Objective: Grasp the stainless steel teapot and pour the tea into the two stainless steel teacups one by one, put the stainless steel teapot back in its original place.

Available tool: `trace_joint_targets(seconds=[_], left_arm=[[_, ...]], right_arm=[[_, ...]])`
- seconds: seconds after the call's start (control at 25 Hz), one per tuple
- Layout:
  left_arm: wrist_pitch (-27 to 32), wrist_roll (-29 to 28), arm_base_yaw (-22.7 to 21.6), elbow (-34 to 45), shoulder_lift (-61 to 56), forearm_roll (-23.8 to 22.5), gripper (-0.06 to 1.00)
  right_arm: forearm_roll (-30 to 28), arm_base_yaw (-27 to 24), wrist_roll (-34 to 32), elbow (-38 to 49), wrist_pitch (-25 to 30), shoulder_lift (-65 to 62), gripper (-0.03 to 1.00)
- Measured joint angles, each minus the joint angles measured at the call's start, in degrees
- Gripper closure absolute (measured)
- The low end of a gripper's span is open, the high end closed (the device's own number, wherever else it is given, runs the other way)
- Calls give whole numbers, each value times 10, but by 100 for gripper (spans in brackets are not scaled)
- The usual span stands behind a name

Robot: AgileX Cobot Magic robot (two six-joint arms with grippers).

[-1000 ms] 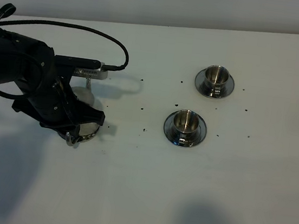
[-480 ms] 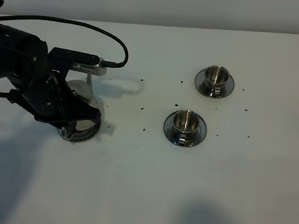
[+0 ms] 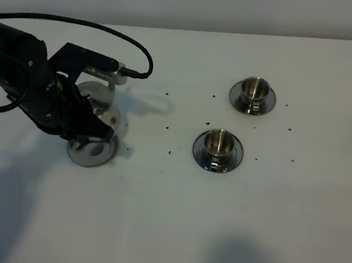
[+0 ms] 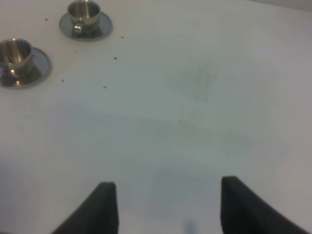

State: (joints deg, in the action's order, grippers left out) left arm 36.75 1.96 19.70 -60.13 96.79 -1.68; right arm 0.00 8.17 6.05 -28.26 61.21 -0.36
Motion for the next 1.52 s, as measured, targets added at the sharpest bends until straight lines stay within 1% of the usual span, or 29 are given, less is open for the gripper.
trace_joint_targets(seconds=[0.28,0.36,0.52,0.8,0.92,1.12,1.24,1.36,1.52], left_arm=[[-66,162,0,-6,0,1,72],[-80,199,0,-18,0,1,72],[-84,290,0,-56,14,-1,72],[-89,459,3,-125,72,7,72],[-88,516,7,-135,85,8,72],[-91,631,26,-138,87,8,72],[-96,675,41,-138,87,8,72],[-113,716,47,-138,91,2,72],[-128,747,50,-138,112,-39,72]], right_arm=[[0,0,0,0,0,0,51],[0,0,0,0,0,0,51],[0,0,0,0,0,0,51],[0,0,0,0,0,0,51],[0,0,0,0,0,0,51],[0,0,0,0,0,0,51],[0,0,0,0,0,0,51],[0,0,0,0,0,0,51],[0,0,0,0,0,0,51]])
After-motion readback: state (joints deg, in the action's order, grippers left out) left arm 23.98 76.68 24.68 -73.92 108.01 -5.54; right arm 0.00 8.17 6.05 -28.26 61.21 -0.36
